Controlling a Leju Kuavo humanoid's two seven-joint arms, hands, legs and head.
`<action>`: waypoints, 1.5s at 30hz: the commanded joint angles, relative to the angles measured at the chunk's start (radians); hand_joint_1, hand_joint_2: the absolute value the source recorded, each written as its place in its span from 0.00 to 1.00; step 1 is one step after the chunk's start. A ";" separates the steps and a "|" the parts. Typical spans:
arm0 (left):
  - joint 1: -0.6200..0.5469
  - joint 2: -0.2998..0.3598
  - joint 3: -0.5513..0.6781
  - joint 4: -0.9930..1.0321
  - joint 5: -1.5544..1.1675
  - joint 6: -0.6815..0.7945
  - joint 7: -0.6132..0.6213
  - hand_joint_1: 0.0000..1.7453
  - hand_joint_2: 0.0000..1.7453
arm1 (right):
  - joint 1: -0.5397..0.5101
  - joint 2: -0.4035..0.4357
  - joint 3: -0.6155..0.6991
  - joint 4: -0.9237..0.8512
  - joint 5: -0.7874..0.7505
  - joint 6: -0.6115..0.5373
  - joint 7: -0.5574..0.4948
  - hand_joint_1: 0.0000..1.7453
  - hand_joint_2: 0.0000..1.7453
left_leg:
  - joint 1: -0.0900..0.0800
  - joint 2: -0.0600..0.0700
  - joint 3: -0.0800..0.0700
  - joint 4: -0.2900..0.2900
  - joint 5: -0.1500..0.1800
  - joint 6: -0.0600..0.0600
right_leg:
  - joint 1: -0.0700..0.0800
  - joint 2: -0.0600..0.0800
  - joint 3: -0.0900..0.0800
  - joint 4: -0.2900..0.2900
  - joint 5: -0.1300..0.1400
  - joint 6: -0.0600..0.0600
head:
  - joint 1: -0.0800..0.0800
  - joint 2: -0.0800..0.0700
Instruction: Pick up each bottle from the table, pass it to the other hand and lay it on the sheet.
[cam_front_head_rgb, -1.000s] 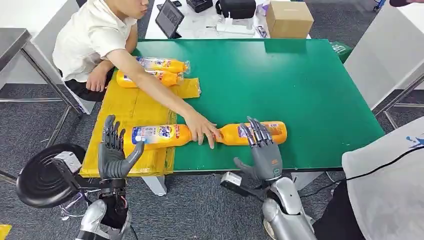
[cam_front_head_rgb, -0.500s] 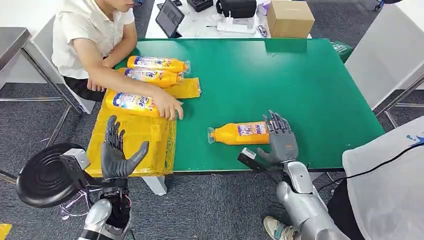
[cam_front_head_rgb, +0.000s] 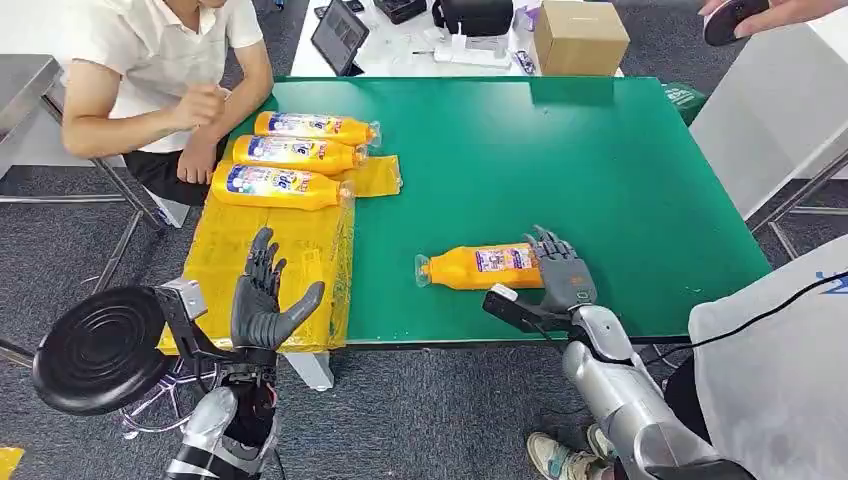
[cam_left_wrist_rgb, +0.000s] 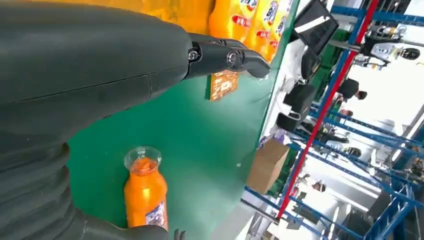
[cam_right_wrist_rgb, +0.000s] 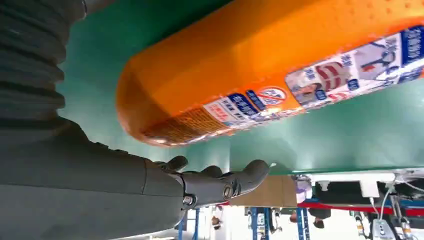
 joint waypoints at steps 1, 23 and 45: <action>-0.057 0.016 -0.035 0.092 0.014 -0.006 0.012 0.00 1.00 | -0.081 0.013 0.071 0.131 0.034 0.007 0.020 0.00 1.00 | 0.000 0.001 0.004 0.000 -0.002 -0.002 | 0.001 0.001 0.004 0.000 -0.001 -0.002 | 0.000 0.000; -0.088 0.016 -0.079 0.099 0.018 -0.003 0.017 0.00 1.00 | -0.150 -0.009 0.130 0.258 0.089 0.262 0.160 0.94 1.00 | 0.001 -0.002 0.005 0.000 -0.001 -0.001 | 0.001 -0.002 0.005 -0.001 -0.001 -0.002 | 0.000 0.000; -0.087 0.023 -0.092 0.088 0.042 -0.011 0.013 0.00 1.00 | -0.091 -0.011 -0.096 0.247 -0.186 0.359 -0.053 1.00 1.00 | 0.001 -0.003 0.011 -0.002 -0.001 -0.002 | 0.002 -0.004 0.012 -0.003 -0.002 -0.003 | 0.000 0.000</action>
